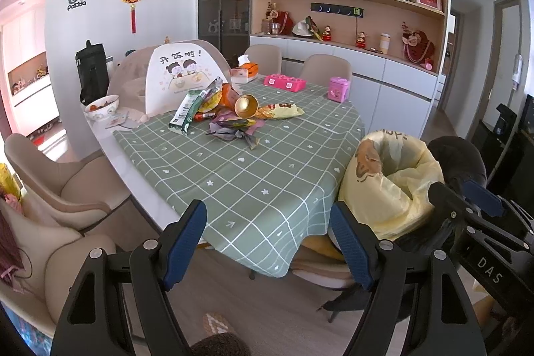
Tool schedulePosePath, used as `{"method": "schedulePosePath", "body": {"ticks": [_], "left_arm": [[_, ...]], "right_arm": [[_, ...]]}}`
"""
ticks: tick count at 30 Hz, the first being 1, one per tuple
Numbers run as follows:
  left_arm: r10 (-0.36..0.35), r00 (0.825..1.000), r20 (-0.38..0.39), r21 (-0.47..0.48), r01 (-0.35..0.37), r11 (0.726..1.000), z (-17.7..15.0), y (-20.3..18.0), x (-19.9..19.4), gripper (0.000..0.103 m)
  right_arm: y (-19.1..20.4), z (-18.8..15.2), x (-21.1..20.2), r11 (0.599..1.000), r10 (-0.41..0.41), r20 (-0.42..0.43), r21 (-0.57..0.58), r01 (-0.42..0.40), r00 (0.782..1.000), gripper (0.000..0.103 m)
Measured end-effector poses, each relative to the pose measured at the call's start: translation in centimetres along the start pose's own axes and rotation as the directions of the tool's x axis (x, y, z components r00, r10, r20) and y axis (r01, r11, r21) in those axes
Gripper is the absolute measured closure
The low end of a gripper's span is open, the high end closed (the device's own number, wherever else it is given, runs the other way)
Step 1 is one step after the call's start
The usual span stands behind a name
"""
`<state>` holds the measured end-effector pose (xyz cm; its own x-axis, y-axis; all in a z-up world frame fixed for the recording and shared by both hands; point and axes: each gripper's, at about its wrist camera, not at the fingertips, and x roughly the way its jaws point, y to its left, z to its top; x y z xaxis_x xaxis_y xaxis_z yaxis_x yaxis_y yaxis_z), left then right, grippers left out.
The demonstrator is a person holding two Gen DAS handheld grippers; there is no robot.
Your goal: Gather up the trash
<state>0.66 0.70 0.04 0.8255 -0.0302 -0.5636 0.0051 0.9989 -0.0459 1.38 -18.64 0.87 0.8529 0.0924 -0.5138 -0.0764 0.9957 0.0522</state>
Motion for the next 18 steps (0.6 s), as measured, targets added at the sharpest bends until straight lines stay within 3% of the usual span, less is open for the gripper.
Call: {"method": "schedulePosePath", "body": {"ticks": [18], "left_arm": [[0.000,1.000,0.001,0.001,0.000,1.000,-0.10,-0.46,0.00,0.026]], "right_arm": [[-0.37,-0.41,0.15,1.000,-0.006,0.001,0.005,0.006,1.000,0.042]]}}
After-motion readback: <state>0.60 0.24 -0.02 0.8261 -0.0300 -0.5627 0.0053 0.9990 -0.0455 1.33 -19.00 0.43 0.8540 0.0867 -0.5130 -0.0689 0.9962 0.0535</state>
